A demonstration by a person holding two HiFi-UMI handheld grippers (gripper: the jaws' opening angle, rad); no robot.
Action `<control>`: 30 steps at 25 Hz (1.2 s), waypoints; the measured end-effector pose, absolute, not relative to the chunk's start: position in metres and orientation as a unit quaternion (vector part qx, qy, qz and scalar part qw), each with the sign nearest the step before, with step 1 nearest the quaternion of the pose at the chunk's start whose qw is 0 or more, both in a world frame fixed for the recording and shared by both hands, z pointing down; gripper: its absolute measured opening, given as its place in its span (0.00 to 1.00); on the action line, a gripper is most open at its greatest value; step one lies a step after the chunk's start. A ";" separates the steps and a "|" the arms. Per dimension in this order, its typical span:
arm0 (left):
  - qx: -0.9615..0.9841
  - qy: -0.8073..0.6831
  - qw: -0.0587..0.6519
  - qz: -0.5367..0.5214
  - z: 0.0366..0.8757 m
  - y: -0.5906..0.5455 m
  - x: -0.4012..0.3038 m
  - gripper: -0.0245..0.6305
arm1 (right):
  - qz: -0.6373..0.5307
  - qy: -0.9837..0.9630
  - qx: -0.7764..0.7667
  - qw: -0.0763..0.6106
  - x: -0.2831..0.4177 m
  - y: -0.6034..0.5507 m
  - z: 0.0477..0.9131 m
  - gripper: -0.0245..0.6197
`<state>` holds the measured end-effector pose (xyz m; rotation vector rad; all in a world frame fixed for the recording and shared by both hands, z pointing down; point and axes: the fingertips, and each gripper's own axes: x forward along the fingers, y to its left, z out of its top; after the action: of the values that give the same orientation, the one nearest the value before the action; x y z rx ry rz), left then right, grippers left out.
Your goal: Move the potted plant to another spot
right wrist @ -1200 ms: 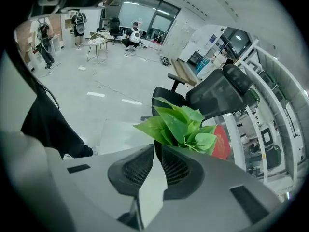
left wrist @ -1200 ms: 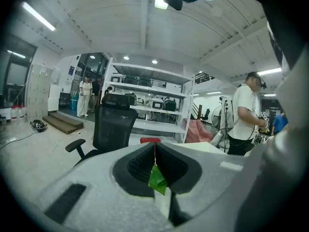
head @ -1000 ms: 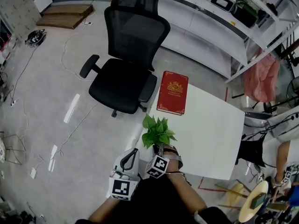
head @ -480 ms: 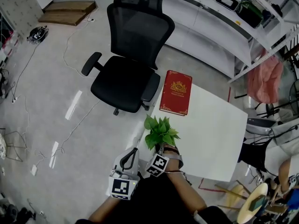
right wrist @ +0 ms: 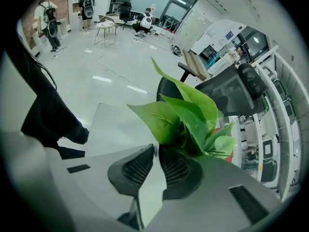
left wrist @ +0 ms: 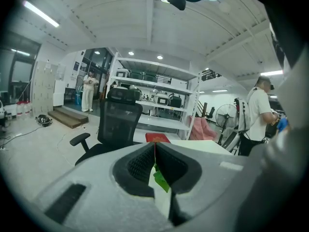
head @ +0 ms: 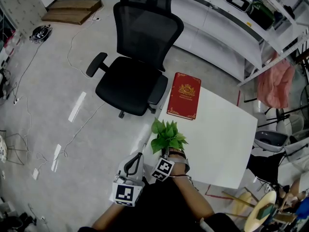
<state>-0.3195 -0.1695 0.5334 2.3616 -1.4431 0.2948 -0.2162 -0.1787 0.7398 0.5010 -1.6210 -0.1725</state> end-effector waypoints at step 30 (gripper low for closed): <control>0.876 -0.445 0.159 0.092 0.514 -0.098 -0.314 0.07 | -0.038 -0.707 0.286 0.646 -0.203 -0.077 0.699 0.07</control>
<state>-0.3140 -0.0976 0.5140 2.5057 -1.2732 0.2627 -0.2034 -0.0767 0.6995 0.6498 -1.6084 -0.0876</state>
